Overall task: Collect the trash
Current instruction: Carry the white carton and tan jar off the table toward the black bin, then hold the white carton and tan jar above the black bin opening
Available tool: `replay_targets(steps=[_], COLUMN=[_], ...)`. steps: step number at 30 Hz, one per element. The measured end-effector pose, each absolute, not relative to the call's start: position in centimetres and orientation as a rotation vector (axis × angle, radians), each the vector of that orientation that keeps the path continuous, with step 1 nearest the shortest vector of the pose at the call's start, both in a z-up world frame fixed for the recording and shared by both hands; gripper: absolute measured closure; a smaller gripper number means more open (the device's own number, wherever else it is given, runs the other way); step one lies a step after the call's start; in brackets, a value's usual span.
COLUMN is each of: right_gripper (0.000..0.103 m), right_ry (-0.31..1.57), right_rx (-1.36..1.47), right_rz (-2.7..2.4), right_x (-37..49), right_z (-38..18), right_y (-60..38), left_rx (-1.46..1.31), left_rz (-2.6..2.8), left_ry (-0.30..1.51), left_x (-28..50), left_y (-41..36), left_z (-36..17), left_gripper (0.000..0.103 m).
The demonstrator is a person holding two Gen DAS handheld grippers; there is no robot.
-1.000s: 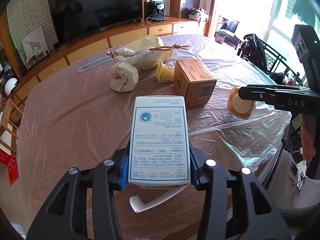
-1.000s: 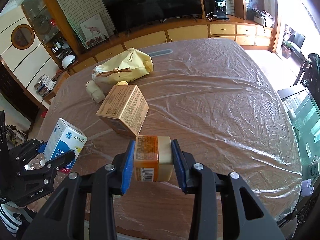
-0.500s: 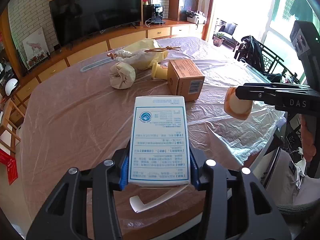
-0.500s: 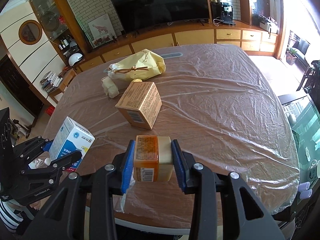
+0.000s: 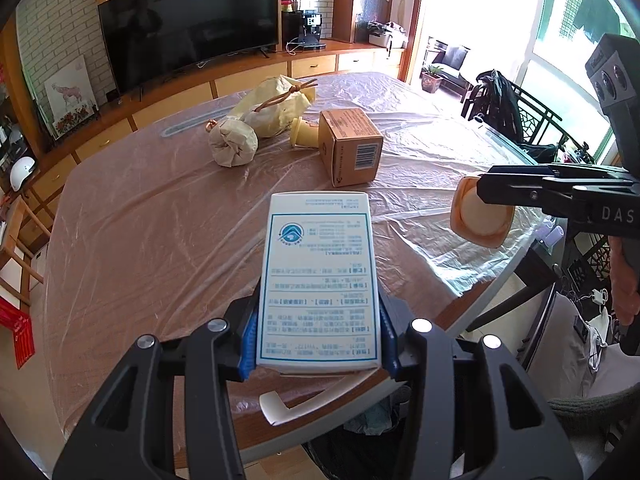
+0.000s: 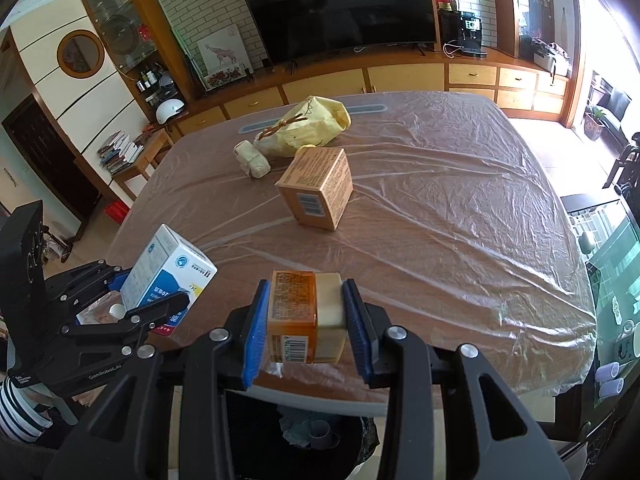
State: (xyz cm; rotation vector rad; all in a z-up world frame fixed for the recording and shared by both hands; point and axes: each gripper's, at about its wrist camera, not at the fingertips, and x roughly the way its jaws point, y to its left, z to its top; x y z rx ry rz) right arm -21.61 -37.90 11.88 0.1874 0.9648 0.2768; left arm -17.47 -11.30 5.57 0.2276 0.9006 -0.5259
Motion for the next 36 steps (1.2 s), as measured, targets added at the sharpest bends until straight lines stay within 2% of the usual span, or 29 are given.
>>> replay_targets(steps=[36], right_gripper=[0.067], right_ry=[1.037], right_rx=[0.178], right_rz=[0.363], right_x=[-29.4], right_z=[11.2], right_y=[-35.5], left_rx=[0.295], left_rz=[-0.61], left_ry=[0.95], left_x=[-25.8], left_y=[-10.4], left_z=[4.4], left_gripper=[0.056])
